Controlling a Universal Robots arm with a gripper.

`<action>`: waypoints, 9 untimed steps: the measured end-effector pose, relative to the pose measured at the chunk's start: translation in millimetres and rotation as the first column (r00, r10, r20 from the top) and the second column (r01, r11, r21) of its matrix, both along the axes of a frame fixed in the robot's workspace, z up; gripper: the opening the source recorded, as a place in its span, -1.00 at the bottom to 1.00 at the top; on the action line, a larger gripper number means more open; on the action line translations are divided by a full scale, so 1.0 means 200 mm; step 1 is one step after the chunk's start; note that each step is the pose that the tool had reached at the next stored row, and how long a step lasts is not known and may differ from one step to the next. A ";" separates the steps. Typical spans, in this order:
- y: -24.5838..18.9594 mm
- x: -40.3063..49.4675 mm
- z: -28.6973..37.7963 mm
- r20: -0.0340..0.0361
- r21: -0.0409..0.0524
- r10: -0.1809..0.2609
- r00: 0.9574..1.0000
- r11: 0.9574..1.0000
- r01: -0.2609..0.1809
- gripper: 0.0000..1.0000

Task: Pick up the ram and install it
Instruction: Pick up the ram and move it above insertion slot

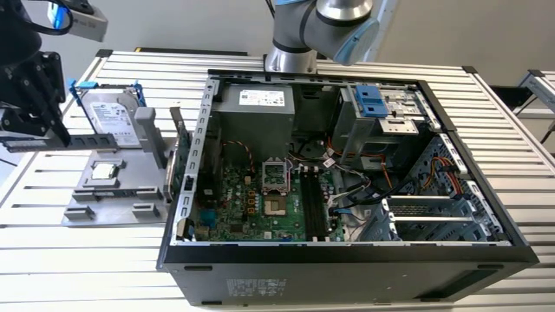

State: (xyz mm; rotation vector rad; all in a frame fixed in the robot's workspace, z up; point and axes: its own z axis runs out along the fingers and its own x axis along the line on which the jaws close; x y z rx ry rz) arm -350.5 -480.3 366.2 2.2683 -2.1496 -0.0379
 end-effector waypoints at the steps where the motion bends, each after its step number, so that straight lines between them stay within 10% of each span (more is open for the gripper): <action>1: 0.000 0.000 0.002 0.000 0.000 0.000 1.000 1.000 0.000 -1.00; 9: 0.000 0.000 0.020 0.000 0.000 0.000 1.000 1.000 0.000 -1.00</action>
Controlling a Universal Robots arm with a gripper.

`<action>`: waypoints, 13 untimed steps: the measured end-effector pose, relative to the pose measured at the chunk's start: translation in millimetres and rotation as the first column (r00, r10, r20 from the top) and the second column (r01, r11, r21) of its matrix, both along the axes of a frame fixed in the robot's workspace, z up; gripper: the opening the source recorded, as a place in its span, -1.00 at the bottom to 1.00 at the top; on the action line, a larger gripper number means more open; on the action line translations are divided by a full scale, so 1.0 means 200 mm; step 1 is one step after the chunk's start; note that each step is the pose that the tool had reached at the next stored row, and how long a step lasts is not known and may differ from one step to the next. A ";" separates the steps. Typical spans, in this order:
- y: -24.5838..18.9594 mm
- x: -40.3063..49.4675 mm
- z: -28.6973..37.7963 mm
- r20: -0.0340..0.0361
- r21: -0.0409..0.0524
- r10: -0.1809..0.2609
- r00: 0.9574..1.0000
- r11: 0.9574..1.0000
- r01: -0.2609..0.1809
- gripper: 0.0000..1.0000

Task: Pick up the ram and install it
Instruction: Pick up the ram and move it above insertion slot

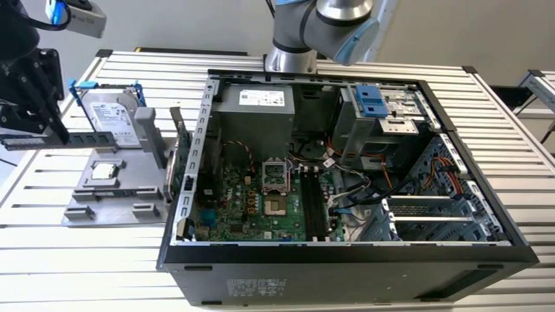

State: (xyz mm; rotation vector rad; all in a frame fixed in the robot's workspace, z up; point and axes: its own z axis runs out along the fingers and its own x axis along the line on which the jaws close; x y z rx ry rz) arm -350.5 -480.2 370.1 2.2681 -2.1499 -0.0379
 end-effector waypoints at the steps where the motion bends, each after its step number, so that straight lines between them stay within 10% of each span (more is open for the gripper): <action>1: 0.000 0.000 0.003 0.000 0.000 0.000 1.000 1.000 0.000 -1.00; 13: 0.000 0.000 0.027 0.000 0.000 0.000 1.000 1.000 0.000 -1.00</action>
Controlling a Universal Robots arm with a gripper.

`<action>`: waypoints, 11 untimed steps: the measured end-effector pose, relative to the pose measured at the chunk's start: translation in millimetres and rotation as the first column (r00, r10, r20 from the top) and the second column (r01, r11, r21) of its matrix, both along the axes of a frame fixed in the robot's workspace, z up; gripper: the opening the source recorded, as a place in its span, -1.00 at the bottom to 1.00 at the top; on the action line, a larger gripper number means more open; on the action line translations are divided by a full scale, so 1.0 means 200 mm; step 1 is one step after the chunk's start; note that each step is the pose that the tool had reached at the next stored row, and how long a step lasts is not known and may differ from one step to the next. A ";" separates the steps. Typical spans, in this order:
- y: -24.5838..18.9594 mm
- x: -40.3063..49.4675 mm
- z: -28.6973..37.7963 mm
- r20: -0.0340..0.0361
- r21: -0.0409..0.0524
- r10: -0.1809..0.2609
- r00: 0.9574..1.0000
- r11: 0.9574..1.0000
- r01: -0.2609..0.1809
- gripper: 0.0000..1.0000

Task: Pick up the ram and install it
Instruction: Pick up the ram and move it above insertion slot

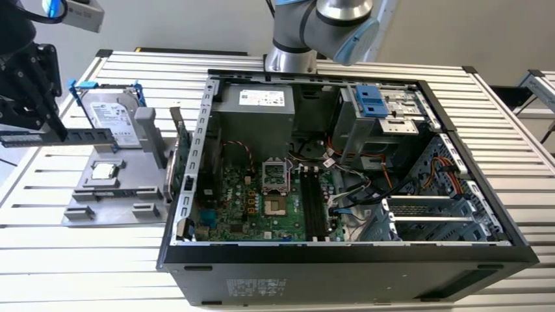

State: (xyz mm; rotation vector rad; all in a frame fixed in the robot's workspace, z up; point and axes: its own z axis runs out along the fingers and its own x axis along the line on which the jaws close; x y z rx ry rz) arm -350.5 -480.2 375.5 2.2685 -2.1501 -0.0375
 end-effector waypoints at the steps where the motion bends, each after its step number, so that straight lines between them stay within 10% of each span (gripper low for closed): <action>1: 0.000 0.000 0.000 0.000 0.000 0.000 1.000 1.000 0.000 -1.00; 11: 0.000 0.020 0.001 0.000 0.000 0.000 1.000 1.000 0.000 -1.00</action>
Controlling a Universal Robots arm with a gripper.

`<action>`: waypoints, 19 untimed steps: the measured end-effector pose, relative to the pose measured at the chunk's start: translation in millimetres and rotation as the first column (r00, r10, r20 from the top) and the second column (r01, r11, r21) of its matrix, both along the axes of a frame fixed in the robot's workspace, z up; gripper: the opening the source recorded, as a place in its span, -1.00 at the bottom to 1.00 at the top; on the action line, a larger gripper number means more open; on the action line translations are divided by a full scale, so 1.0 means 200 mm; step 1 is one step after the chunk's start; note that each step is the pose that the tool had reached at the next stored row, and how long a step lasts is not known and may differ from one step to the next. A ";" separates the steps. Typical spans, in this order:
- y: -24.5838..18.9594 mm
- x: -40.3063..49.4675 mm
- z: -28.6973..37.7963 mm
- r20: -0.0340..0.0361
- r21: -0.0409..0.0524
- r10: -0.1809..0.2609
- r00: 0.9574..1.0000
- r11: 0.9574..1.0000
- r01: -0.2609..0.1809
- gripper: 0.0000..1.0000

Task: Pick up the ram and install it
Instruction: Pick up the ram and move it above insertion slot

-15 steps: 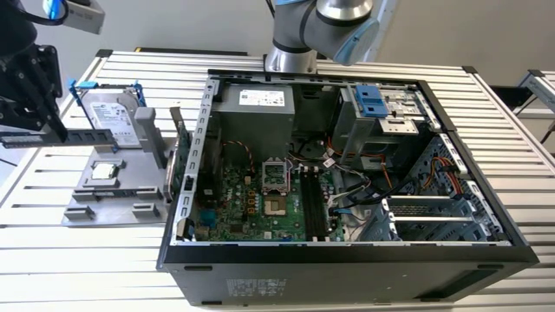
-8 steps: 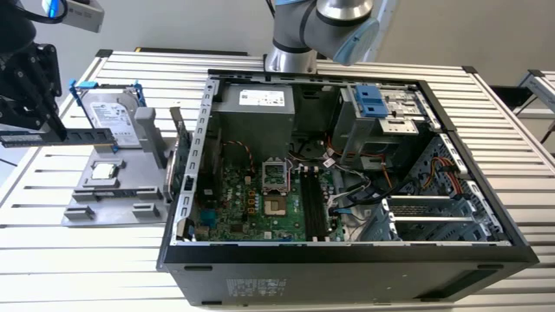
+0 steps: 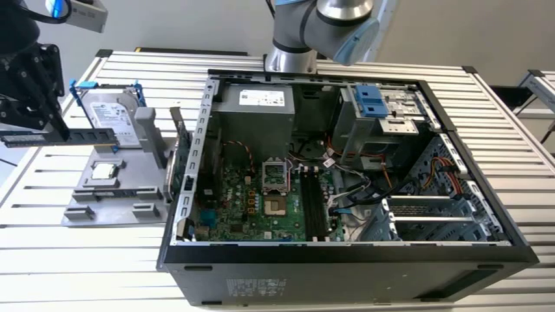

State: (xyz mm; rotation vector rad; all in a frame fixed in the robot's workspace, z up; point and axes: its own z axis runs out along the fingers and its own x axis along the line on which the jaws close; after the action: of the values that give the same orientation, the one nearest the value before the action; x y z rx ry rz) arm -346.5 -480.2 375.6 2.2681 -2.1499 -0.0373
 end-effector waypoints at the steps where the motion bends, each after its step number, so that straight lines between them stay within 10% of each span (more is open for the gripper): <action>1: 0.000 0.005 0.000 0.000 0.000 0.000 1.000 1.000 0.000 -1.00; 19: 0.000 0.107 0.000 0.000 0.000 0.001 1.000 1.000 -0.001 -1.00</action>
State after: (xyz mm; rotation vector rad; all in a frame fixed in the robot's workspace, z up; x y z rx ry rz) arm -325.0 -480.2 375.6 2.2689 -2.1491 -0.0373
